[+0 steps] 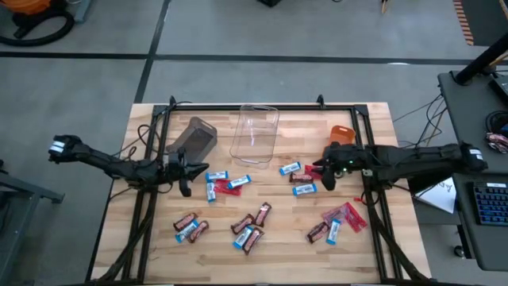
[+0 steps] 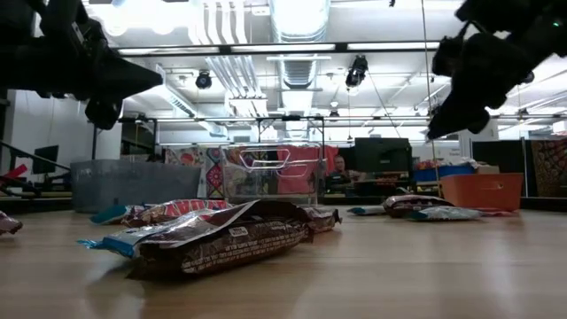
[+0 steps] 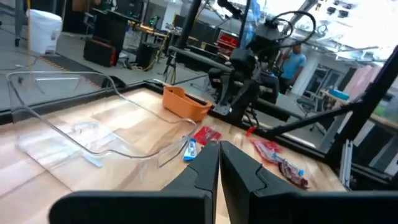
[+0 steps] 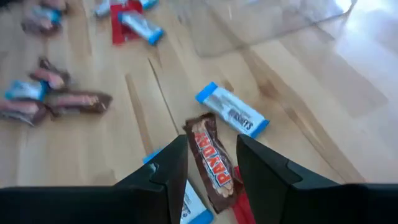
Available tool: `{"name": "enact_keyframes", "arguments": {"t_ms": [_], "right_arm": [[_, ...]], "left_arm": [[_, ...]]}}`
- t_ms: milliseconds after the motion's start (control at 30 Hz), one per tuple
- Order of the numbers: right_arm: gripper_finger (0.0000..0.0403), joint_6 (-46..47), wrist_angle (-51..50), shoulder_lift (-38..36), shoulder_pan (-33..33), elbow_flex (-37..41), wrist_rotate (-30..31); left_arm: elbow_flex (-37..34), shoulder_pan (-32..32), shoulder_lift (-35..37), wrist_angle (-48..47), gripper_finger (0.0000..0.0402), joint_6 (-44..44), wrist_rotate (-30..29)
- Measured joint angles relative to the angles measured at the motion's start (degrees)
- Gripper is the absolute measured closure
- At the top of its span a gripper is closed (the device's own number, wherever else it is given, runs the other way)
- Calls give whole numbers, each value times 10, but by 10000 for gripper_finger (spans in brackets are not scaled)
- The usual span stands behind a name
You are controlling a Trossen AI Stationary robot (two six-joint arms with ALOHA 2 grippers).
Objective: Sort candy
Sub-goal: Put the brown chocolate into the transparent bin
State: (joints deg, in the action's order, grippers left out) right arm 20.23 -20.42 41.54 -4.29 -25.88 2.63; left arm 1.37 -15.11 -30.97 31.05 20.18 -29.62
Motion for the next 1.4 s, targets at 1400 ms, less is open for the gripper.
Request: {"name": "enact_keyframes", "arguments": {"t_ms": [1400], "right_arm": [[259, -123, -63, 376, 4, -131, -28]], "left_arm": [[0, 0, -21, 71, 402, -62, -65]]}}
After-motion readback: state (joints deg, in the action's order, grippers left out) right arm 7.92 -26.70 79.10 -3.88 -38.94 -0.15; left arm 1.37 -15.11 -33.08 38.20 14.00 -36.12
